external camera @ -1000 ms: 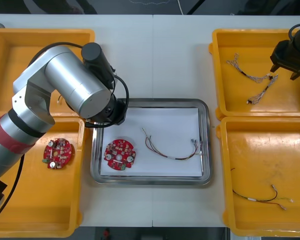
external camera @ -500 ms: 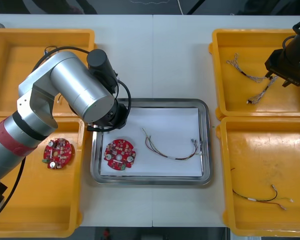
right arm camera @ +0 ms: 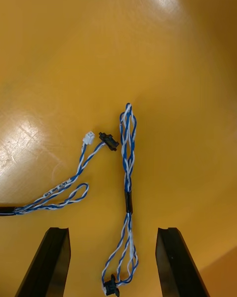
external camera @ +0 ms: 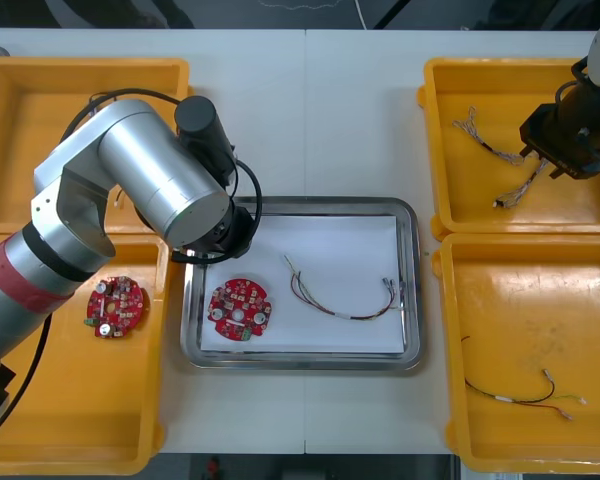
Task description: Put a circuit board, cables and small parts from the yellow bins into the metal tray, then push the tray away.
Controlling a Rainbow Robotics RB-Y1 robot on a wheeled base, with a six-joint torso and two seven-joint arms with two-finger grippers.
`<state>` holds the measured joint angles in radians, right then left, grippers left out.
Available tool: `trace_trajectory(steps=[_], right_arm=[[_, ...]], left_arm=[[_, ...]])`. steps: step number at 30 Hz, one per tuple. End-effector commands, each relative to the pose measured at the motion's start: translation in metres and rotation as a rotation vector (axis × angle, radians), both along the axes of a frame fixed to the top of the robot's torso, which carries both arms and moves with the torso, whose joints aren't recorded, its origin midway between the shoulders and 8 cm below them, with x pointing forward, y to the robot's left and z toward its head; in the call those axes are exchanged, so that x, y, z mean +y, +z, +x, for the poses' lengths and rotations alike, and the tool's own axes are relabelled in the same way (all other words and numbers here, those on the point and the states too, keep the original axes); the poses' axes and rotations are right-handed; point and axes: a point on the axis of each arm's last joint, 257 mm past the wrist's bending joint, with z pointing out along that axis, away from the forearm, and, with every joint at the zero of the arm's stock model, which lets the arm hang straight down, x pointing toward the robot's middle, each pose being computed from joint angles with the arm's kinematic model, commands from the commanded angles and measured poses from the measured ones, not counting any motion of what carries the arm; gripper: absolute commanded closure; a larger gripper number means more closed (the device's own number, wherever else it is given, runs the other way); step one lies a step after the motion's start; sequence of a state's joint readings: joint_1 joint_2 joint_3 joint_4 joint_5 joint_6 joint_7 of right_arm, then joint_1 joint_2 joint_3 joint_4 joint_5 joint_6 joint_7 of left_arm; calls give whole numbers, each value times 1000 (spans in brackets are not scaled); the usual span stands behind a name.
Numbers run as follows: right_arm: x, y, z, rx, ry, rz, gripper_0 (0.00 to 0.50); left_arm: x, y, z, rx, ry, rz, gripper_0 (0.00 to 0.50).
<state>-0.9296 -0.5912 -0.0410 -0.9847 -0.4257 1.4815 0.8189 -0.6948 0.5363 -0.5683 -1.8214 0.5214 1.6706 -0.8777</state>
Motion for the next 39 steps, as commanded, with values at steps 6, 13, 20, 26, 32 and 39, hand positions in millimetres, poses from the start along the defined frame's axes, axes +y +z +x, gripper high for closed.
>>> trace_trajectory(steps=[6, 13, 20, 26, 32, 39], right_arm=[[-1, -26, -2, -20, -29, 41, 0], [4, -41, -5, -12, -46, 65, 0], [12, -49, -6, -9, -60, 96, 0], [11, -61, -14, 10, -72, 111, 0], [8, -71, -19, 22, -81, 113, 500], [4, -66, -18, 12, -77, 105, 500]], left_arm=[[-17, 63, -8, -65, 25, -144, 0], [11, 101, -5, -100, 87, -162, 0], [56, 136, 4, -136, 168, -135, 0], [103, 160, 18, -161, 259, -151, 0], [156, 172, 35, -170, 345, -144, 0], [194, 174, 72, -239, 387, -141, 0]])
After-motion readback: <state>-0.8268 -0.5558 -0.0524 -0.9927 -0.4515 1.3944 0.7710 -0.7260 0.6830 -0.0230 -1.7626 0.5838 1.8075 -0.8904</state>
